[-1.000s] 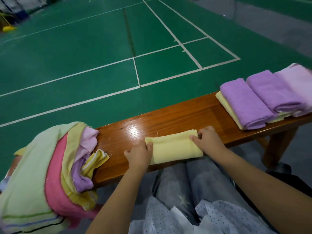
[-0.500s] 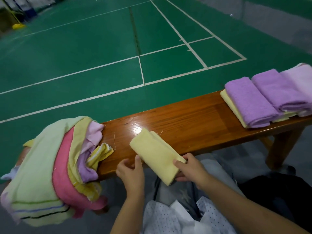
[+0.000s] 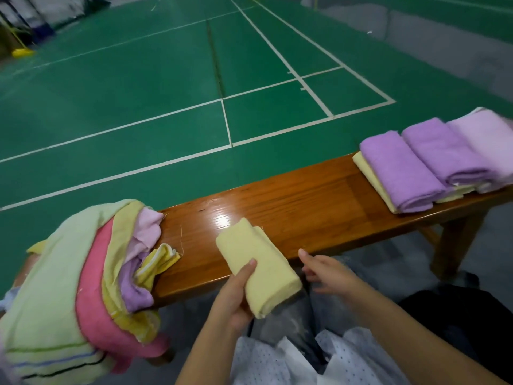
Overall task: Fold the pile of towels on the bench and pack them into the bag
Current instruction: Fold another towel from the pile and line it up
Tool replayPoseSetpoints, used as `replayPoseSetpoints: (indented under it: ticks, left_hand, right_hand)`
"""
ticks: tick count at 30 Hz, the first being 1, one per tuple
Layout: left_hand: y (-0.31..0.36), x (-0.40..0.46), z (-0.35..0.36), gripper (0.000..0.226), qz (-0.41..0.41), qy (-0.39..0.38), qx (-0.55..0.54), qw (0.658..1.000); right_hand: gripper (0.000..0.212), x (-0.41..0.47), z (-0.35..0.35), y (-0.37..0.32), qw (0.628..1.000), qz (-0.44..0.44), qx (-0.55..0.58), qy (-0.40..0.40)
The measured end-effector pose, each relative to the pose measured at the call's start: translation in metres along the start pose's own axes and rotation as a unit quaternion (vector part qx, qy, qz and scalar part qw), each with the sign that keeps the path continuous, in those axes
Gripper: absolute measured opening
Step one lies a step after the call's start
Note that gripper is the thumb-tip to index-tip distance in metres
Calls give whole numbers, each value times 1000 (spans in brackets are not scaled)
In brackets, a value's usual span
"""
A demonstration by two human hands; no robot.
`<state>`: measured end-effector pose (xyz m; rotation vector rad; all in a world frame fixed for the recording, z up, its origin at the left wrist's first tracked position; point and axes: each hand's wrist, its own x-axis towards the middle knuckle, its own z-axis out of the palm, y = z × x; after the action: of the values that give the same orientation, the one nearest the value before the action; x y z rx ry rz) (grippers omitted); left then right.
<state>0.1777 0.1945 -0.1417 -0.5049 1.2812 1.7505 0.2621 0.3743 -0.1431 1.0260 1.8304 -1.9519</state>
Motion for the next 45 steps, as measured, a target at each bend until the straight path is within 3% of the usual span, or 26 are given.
replayPoseSetpoints:
  ticks: [5, 8, 11, 15, 20, 23, 28, 34, 37, 39, 41, 45]
  left_hand:
    - [8, -8, 26, 75, 8, -58, 41, 997]
    - [10, -11, 50, 70, 13, -107, 83, 991]
    - [9, -9, 77, 68, 53, -118, 139, 982]
    - [-1, 0, 119, 73, 100, -141, 220, 960]
    - [-5, 6, 179, 62, 96, -200, 210, 952]
    - [4, 10, 205, 59, 108, -192, 217, 951]
    - [15, 22, 236, 54, 127, -182, 233, 947]
    - [18, 38, 249, 55, 127, -172, 230, 949]
    - [22, 48, 252, 51, 138, -161, 227, 951]
    - [23, 54, 253, 52, 143, -151, 222, 953]
    - [22, 57, 251, 55, 139, -142, 219, 955]
    - [14, 62, 244, 59, 117, -126, 202, 964]
  right_hand:
    - [111, 7, -15, -1, 981, 64, 107, -151]
    - [103, 7, -24, -9, 962, 37, 195, -189]
    - [75, -3, -45, -22, 962, -35, 225, -149]
    - [51, -22, -80, -35, 977, -136, 160, -46]
    - [28, -39, -157, -52, 973, -197, 107, 59]
    - [39, -48, -220, -65, 961, -211, 96, 148]
    - [40, -56, -312, -97, 931, -238, 97, 259]
    - [42, -43, -380, -143, 933, -227, 58, 272]
    - [43, -18, -400, -140, 955, -148, 12, 257]
    - [56, 3, -406, -122, 964, -66, -38, 254]
    - [72, 17, -409, -106, 959, -28, -48, 278]
    - [66, 21, -415, -101, 933, -46, -98, 344]
